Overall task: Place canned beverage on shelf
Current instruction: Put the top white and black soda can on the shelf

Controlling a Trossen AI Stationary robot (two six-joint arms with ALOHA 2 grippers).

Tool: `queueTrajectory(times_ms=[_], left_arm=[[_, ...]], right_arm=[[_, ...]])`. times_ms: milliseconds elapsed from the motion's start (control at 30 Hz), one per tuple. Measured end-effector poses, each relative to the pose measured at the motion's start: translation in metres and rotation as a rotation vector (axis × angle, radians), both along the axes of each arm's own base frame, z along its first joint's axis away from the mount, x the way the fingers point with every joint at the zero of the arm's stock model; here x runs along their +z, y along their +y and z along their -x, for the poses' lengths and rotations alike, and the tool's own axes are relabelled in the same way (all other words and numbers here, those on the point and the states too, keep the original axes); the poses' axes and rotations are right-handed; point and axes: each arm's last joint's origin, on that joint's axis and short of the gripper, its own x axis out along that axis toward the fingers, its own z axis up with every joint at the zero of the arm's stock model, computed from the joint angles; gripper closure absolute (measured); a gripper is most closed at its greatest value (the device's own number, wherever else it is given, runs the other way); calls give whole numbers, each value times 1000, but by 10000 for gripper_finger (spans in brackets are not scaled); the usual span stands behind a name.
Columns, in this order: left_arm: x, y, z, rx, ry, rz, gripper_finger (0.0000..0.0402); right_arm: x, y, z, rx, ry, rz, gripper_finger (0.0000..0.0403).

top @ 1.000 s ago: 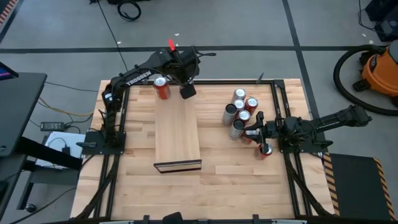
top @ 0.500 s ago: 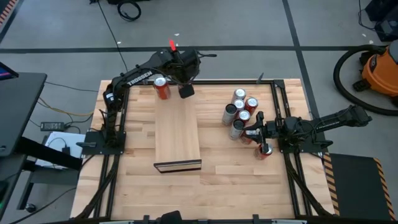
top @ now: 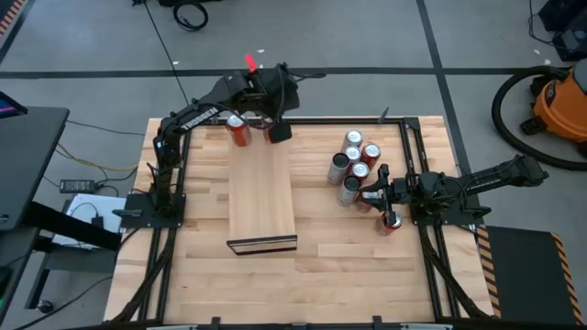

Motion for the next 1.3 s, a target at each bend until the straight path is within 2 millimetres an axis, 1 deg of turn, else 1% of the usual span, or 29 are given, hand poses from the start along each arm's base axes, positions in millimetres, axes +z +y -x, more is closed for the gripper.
queueTrajectory(times_ms=[133,233,333,533,633,700,767,833,900,1000,1133,1300], left_arm=[[2,-8,-8,-30,-33,-35,28],[2,-13,-11,-49,-36,-38,28],[2,-17,-12,-68,-48,-19,28],[6,-21,-19,-84,-142,25,28],[3,-25,-28,-98,-189,38,28],[-5,-27,-35,-117,-188,61,28],[-14,-31,-46,-137,-215,80,28],[-25,-35,-53,-162,-200,110,28],[-34,-40,-62,-181,-213,106,28],[-45,-47,-71,-204,-230,102,28],[-51,-54,-76,-224,-234,102,28],[-56,-56,-80,-227,-225,106,28]], right_arm=[[1,0,0,0,-6,-1,273],[1,0,0,-1,-6,-1,273],[1,0,0,-1,-6,-1,273],[1,0,0,-5,-8,-1,273],[1,0,0,-5,-9,-1,273],[1,0,0,-5,-12,2,273],[1,0,0,-5,-13,2,273],[1,0,0,-5,-12,2,273],[1,0,0,-5,-8,4,273],[1,0,0,-5,-7,14,273],[1,0,0,-5,-8,15,273],[1,0,0,-5,-13,14,273]])
